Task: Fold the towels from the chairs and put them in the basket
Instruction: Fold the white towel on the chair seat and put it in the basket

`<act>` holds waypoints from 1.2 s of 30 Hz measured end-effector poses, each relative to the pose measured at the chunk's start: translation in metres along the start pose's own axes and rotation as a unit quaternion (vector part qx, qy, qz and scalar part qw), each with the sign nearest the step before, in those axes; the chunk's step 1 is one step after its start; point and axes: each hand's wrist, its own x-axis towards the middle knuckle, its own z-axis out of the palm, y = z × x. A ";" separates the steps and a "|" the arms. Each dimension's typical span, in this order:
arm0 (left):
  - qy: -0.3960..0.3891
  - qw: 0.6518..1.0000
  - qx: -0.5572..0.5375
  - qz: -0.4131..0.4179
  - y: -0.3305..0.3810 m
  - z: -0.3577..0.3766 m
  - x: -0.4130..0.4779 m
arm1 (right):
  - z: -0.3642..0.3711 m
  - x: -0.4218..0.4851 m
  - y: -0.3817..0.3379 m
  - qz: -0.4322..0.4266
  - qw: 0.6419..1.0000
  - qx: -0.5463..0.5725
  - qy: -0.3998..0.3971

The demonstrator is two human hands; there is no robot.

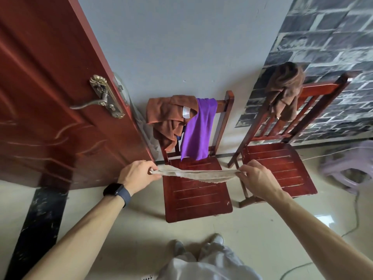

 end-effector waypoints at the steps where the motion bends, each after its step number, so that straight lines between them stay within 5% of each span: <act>1: 0.009 1.000 0.015 0.015 0.000 0.001 0.000 | 0.000 0.000 0.001 -0.006 1.000 -0.013 -0.003; 7: 0.122 0.972 0.105 0.170 -0.012 0.009 0.002 | -0.004 -0.001 0.009 -0.014 0.999 -0.024 0.040; 12: 0.144 0.944 0.158 0.250 -0.013 0.013 0.002 | -0.001 -0.003 0.013 -0.077 0.992 0.005 0.099; 23: 0.093 0.952 0.246 0.158 -0.004 0.040 0.038 | 0.020 0.041 -0.008 -0.002 0.999 -0.046 0.002; 36: 0.112 0.957 0.215 0.160 -0.033 0.121 0.056 | 0.101 0.068 0.035 -0.003 0.998 -0.051 0.029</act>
